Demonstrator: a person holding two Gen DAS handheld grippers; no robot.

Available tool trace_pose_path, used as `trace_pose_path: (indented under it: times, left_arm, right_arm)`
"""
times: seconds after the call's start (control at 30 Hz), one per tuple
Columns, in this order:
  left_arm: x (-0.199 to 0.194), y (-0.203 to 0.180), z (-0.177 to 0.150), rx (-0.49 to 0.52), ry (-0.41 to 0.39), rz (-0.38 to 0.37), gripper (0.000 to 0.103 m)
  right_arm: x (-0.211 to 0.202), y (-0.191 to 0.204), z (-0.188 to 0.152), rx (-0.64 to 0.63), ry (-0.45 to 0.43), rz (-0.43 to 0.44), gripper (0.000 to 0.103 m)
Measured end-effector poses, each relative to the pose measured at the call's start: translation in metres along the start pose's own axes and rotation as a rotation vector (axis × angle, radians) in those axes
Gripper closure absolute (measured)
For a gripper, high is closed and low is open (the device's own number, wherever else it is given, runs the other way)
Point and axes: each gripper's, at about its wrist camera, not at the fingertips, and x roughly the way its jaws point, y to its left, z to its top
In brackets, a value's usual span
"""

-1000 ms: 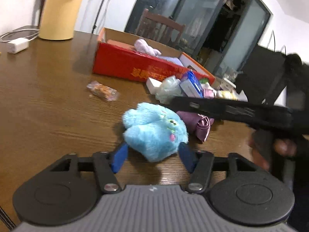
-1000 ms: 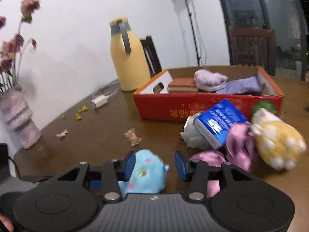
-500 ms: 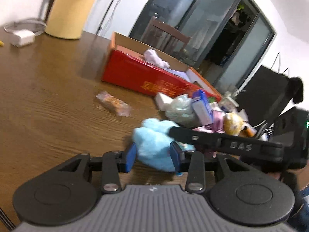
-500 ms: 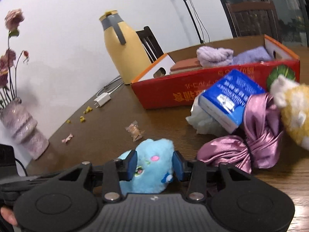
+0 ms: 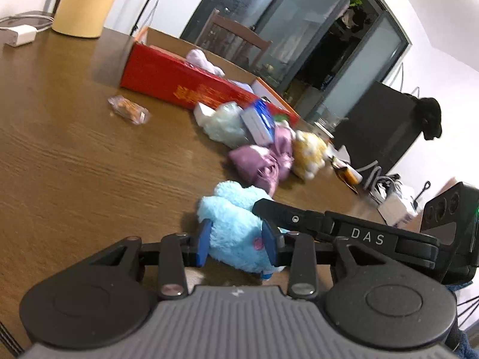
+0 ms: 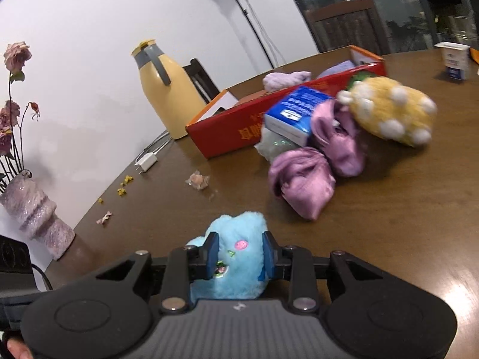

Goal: Organize soft objects
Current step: 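Carry the blue plush over the box and open the right tool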

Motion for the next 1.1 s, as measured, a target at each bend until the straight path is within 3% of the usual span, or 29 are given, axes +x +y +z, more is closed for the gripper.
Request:
trace_pose_path:
  times: [0.13,0.3,0.43,0.6,0.83,0.97,1.07,1.1]
  left_arm:
    - [-0.003,-0.022,0.014,0.063,-0.035,-0.031,0.067]
    - [0.015,-0.047,0.088,0.119,-0.107,-0.121,0.066]
    - [0.068,-0.057,0.16,0.121,-0.125,-0.159,0.066]
    - [0.162,-0.044,0.214,0.078,-0.031,-0.146,0.067]
    - [0.246,-0.02,0.221,0.037,0.084,-0.081,0.067]
    - [0.257,-0.013,0.214,0.026,0.111,-0.097,0.066]
    - [0.252,-0.017,0.213,0.073,0.098,-0.053,0.056]
    - [0.247,-0.017,0.214,0.09,0.087,-0.044,0.052]
  right_arm:
    - [-0.022,0.001,0.012,-0.014,-0.053,-0.011,0.073]
    - [-0.036,0.0,0.089,-0.102,-0.183,0.012,0.073]
    - [-0.014,-0.017,0.167,-0.143,-0.232,-0.022,0.073]
    - [0.054,-0.07,0.236,-0.102,-0.145,-0.08,0.073]
    - [0.126,-0.117,0.244,-0.08,-0.057,-0.19,0.072]
    - [0.134,-0.124,0.234,-0.094,-0.058,-0.228,0.072]
    - [0.132,-0.12,0.235,-0.137,-0.045,-0.263,0.073]
    - [0.132,-0.117,0.235,-0.142,-0.048,-0.273,0.067]
